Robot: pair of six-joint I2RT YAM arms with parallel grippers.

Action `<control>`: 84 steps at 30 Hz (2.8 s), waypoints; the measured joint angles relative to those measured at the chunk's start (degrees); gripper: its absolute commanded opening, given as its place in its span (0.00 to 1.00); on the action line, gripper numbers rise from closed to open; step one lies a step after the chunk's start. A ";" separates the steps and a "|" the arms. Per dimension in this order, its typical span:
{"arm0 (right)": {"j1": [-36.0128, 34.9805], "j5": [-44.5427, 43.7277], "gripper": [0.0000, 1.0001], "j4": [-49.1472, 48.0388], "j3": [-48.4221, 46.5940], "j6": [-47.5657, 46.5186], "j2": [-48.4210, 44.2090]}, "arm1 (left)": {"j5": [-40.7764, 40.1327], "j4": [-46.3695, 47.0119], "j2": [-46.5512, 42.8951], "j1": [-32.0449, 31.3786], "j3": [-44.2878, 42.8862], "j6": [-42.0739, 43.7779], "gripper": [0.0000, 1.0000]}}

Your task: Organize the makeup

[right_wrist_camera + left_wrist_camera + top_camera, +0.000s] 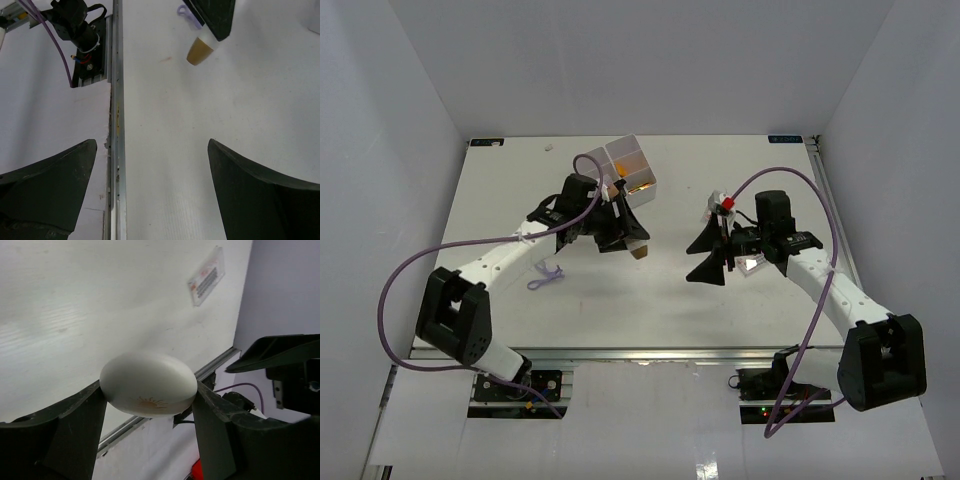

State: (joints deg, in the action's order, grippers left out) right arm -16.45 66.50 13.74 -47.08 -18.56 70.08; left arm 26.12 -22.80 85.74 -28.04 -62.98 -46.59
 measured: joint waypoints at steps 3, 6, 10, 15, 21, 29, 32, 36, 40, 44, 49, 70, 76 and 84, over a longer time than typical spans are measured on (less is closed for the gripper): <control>-0.59 -2.46 0.98 -2.80 0.42 2.44 0.05 | 0.16 3.66 4.30 -3.03 -3.68 -1.54 0.25; -0.41 -5.38 0.98 -4.08 -1.55 4.75 0.94 | 0.07 7.29 9.43 -5.20 -8.38 -0.39 0.24; 1.29 -6.64 0.98 -4.50 -8.37 10.50 4.61 | 0.61 13.13 9.60 -7.18 -6.39 5.44 0.24; 3.41 -8.06 0.98 -4.97 -14.08 15.82 6.79 | 0.84 21.08 4.21 -7.64 4.11 11.99 0.24; 3.70 -10.83 0.98 -3.36 -15.37 18.56 7.45 | 0.31 30.23 -1.25 -7.89 13.59 18.73 0.24; 1.40 -16.49 0.98 -0.43 -16.56 21.19 10.77 | -1.28 36.28 -2.41 -10.19 15.83 27.78 0.25; -0.19 -18.46 0.96 0.41 -16.58 21.58 11.11 | -1.85 36.97 -2.41 -11.07 15.71 30.19 0.25; -2.03 -20.44 0.95 1.52 -17.05 21.48 11.53 | -2.49 36.97 -2.15 -12.20 14.90 32.40 0.25; -3.39 -21.82 0.93 2.65 -17.63 21.37 12.03 | -3.01 36.93 -0.69 -13.10 13.17 33.69 0.25; -4.66 -23.58 0.90 3.20 -18.52 21.27 12.79 | -3.49 36.40 1.17 -14.23 11.32 34.48 0.25; -5.98 -25.43 0.87 3.78 -18.92 21.21 13.27 | -4.07 36.03 2.18 -15.10 10.40 34.98 0.25; -10.60 -33.56 0.34 7.50 -20.65 22.66 15.61 | -7.90 36.02 3.91 -15.71 9.36 34.28 0.34; -10.58 -33.81 0.24 8.20 -20.99 22.30 15.61 | -9.38 36.06 3.89 -15.97 9.36 33.39 0.57; -10.58 -33.12 0.16 9.04 -21.06 21.35 15.59 | -9.38 35.24 3.68 -16.17 9.36 33.03 0.78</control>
State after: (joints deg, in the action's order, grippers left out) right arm -27.03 33.38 22.78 -68.14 2.79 85.67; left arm 16.75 12.44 89.41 -44.20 -53.63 -13.56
